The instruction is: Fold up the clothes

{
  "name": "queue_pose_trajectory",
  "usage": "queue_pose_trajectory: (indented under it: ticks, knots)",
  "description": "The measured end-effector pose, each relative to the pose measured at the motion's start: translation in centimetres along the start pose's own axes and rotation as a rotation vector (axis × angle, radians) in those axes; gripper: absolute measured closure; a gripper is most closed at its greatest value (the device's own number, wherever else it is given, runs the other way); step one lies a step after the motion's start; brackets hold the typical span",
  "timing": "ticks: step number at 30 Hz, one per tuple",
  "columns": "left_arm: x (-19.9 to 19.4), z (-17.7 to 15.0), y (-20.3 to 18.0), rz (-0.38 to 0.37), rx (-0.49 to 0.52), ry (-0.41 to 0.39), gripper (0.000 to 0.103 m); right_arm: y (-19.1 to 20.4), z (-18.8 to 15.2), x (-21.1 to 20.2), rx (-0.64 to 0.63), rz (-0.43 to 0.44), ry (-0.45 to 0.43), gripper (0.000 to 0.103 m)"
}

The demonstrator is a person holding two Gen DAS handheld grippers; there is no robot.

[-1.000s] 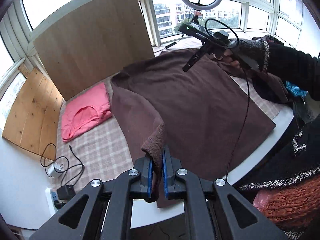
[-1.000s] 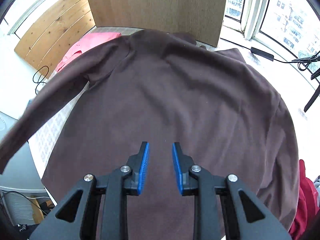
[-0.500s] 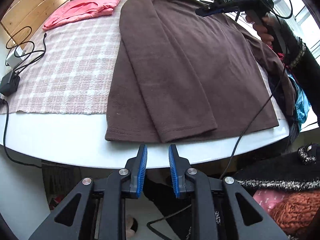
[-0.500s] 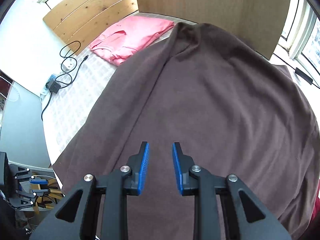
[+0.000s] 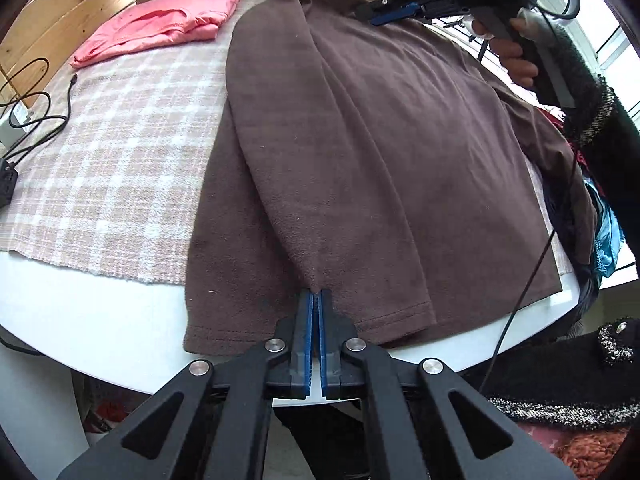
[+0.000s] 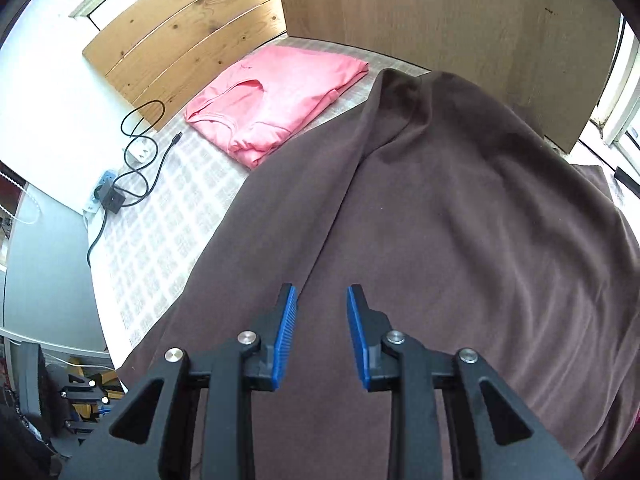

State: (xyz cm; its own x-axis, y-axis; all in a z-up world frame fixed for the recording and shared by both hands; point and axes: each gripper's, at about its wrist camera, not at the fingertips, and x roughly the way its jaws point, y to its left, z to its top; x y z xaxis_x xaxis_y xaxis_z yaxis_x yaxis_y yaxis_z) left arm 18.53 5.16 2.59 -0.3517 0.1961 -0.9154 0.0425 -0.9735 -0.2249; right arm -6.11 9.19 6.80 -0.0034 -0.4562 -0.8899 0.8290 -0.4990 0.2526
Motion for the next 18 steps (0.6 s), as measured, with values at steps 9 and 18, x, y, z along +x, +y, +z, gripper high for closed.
queue_pose_trajectory:
  ticks: [9,18]
  knots:
    - [-1.6,1.8,3.2,0.162,0.014,0.073,0.093,-6.5,7.0,0.5,0.114,-0.086,-0.072,0.077]
    - [1.4,15.6,-0.5,0.038,0.122,-0.076,0.073,-7.5,12.7,6.2,0.059,-0.041,0.018,0.096]
